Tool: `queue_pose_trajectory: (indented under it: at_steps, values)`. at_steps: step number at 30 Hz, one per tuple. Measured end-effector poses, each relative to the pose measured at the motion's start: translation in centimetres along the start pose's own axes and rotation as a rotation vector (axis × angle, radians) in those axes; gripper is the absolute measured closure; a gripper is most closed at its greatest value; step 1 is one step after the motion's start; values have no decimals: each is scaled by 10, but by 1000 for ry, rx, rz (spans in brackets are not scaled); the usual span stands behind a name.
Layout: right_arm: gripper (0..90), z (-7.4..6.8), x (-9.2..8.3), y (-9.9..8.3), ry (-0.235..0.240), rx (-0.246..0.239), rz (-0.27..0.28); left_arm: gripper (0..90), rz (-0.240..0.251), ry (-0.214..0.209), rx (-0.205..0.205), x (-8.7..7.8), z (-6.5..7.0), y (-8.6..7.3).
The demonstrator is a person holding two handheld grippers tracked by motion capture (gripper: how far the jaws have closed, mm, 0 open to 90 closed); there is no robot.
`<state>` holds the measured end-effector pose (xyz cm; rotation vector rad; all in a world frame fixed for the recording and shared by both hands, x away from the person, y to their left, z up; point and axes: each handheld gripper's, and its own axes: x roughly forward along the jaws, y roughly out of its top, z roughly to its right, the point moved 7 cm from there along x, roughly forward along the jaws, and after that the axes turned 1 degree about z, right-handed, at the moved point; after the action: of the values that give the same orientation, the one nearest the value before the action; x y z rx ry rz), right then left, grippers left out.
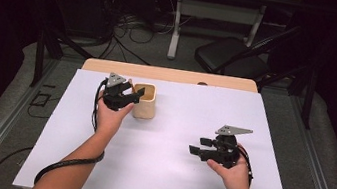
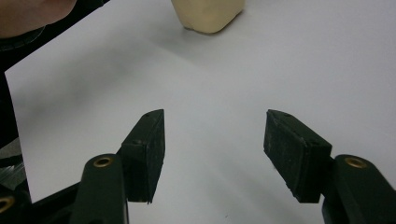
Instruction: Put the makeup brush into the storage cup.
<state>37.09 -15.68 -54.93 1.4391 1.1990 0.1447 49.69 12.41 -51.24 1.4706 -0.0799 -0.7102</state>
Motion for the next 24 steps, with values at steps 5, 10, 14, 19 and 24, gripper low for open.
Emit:
queue_pose_trajectory:
  at_steps: [5,10,14,19,24]
  values:
    - [384,0,0,0,0,1,-2,374,-2,5,-8,-2,-3,0]
    - [384,0,0,0,0,-1,-2,374,-10,9,-14,-5,-7,-2]
    - [384,0,0,0,0,3,2,374,-12,9,-18,-6,-8,-2]
    - [384,0,0,0,0,3,-2,374,-9,6,-17,-8,-8,-2]
    - [383,0,0,1,-1,2,2,374,-9,5,-18,-8,-8,-2]
